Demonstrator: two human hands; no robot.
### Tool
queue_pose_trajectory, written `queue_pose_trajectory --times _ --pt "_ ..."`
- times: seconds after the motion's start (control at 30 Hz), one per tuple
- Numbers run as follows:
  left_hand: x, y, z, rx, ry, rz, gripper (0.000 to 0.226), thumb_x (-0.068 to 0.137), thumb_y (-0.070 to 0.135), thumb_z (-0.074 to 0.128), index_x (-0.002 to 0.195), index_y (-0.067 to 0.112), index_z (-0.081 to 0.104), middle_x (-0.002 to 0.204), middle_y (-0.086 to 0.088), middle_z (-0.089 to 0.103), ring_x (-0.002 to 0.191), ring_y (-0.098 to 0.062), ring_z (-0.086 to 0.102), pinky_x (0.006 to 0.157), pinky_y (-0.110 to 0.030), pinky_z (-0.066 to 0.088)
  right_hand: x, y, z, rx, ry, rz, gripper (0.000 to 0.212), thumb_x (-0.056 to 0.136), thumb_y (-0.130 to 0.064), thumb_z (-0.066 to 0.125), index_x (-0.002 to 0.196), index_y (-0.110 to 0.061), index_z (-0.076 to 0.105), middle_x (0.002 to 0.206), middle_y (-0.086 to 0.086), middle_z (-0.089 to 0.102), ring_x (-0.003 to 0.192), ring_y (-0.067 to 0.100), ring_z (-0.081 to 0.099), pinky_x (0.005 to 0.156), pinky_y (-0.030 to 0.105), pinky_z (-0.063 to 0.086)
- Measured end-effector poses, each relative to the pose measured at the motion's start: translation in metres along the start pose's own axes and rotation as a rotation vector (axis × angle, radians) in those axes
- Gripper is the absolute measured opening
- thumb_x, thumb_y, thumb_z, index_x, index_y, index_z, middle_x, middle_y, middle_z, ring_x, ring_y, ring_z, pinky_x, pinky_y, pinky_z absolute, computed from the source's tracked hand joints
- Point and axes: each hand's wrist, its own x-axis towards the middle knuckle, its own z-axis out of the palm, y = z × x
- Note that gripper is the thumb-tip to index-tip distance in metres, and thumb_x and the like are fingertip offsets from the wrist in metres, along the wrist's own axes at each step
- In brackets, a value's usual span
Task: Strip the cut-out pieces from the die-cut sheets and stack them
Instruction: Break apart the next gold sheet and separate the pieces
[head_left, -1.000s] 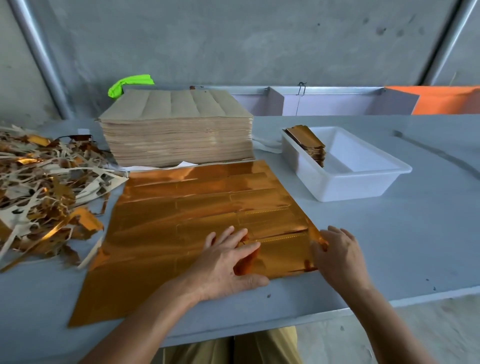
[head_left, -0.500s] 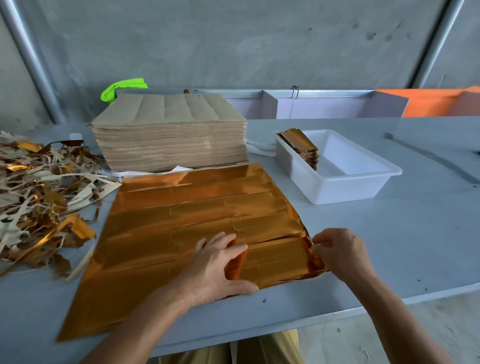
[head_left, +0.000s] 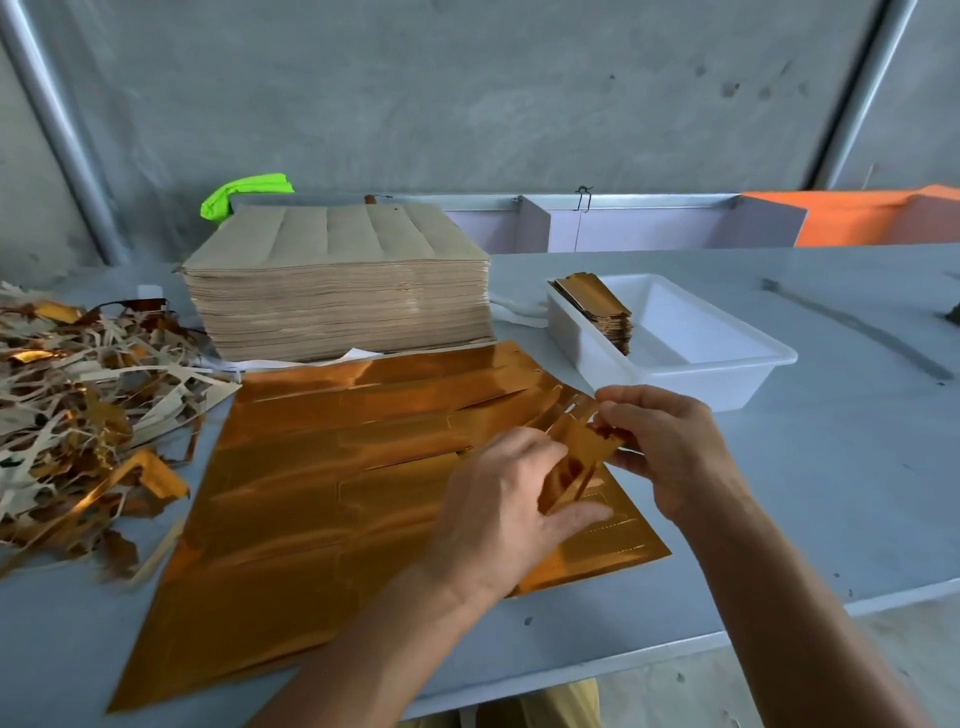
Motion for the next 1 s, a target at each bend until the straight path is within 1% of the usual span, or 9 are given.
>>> queue_pose_trajectory --times 0.13,0.3,0.53,0.63,0.7,0.8,0.87,0.93,1.0 --pt "0.006 0.008 0.005 0.076 0.084 0.033 0.035 0.085 0.046 0.062 0.109 0.020 0.066 0.102 0.007 0.066 0.088 -0.008 0.061 0.075 -0.013 0.046 -0.002 0.001 0.008 0.012 -0.002 -0.043 0.017 0.086 -0.002 0.061 0.076 -0.012 0.070 0.055 -0.003 0.065 0.051 0.006 0.062 0.049 0.020 0.054" --pt "0.005 0.008 0.005 0.085 0.146 -0.004 0.020 0.090 0.024 0.057 0.096 0.011 0.071 0.078 0.001 0.069 0.063 -0.009 0.062 0.058 -0.007 0.043 -0.003 0.005 0.014 -0.049 -0.022 -0.149 0.013 0.089 -0.016 0.063 0.079 -0.019 0.071 0.071 0.002 0.069 0.067 0.011 0.065 0.056 0.020 0.054" --pt "0.012 0.004 0.002 0.005 0.168 -0.120 0.020 0.093 0.028 0.055 0.088 0.013 0.068 0.067 0.012 0.055 0.051 -0.003 0.049 0.043 -0.005 0.033 -0.008 0.008 0.017 0.020 -0.134 -0.178 0.026 0.094 -0.039 0.052 0.080 -0.030 0.072 0.084 -0.005 0.072 0.085 0.013 0.066 0.068 0.025 0.049" --pt "0.012 -0.003 0.005 -0.146 0.164 -0.207 0.020 0.095 0.028 0.049 0.092 0.016 0.065 0.067 0.015 0.055 0.056 -0.001 0.056 0.050 -0.006 0.043 -0.011 0.016 0.017 0.016 -0.147 -0.177 0.021 0.092 -0.037 0.054 0.106 -0.029 0.068 0.098 -0.008 0.069 0.094 0.012 0.063 0.070 0.021 0.048" --pt "0.012 -0.008 0.007 -0.201 0.156 -0.249 0.019 0.095 0.026 0.049 0.090 0.016 0.064 0.068 0.013 0.058 0.059 0.000 0.059 0.053 -0.008 0.045 -0.015 0.026 0.021 0.025 -0.160 -0.156 0.036 0.090 -0.031 0.060 0.125 -0.024 0.058 0.108 -0.008 0.064 0.097 0.008 0.061 0.065 0.016 0.049" --pt "0.011 -0.013 0.011 -0.310 0.152 -0.337 0.021 0.096 0.026 0.048 0.084 0.016 0.063 0.069 0.008 0.062 0.064 -0.005 0.062 0.055 -0.013 0.050 -0.025 0.039 0.031 0.069 -0.158 -0.105 0.049 0.082 -0.031 0.069 0.128 -0.025 0.050 0.111 -0.007 0.061 0.098 0.008 0.062 0.063 0.014 0.054" --pt "0.013 -0.015 0.012 -0.407 0.146 -0.428 0.023 0.097 0.025 0.047 0.083 0.016 0.063 0.072 0.002 0.064 0.070 -0.012 0.065 0.062 -0.025 0.057 -0.026 0.045 0.036 0.057 -0.141 -0.066 0.057 0.079 -0.031 0.072 0.130 -0.019 0.050 0.117 0.002 0.062 0.099 0.016 0.065 0.074 0.027 0.059" --pt "0.014 -0.017 0.013 -0.513 0.140 -0.517 0.024 0.098 0.022 0.046 0.084 0.018 0.065 0.079 -0.001 0.068 0.075 -0.015 0.067 0.068 -0.037 0.060 -0.024 0.048 0.039 0.060 -0.147 -0.014 0.050 0.086 -0.020 0.068 0.132 -0.013 0.049 0.119 0.010 0.062 0.092 0.022 0.069 0.075 0.037 0.060" --pt "0.014 -0.018 0.011 -0.610 0.144 -0.595 0.024 0.099 0.020 0.046 0.085 0.018 0.065 0.081 -0.001 0.071 0.075 -0.016 0.070 0.068 -0.040 0.060 -0.023 0.047 0.040 0.093 -0.170 0.012 0.034 0.093 -0.011 0.057 0.126 -0.009 0.052 0.108 0.013 0.067 0.079 0.022 0.072 0.062 0.033 0.060"
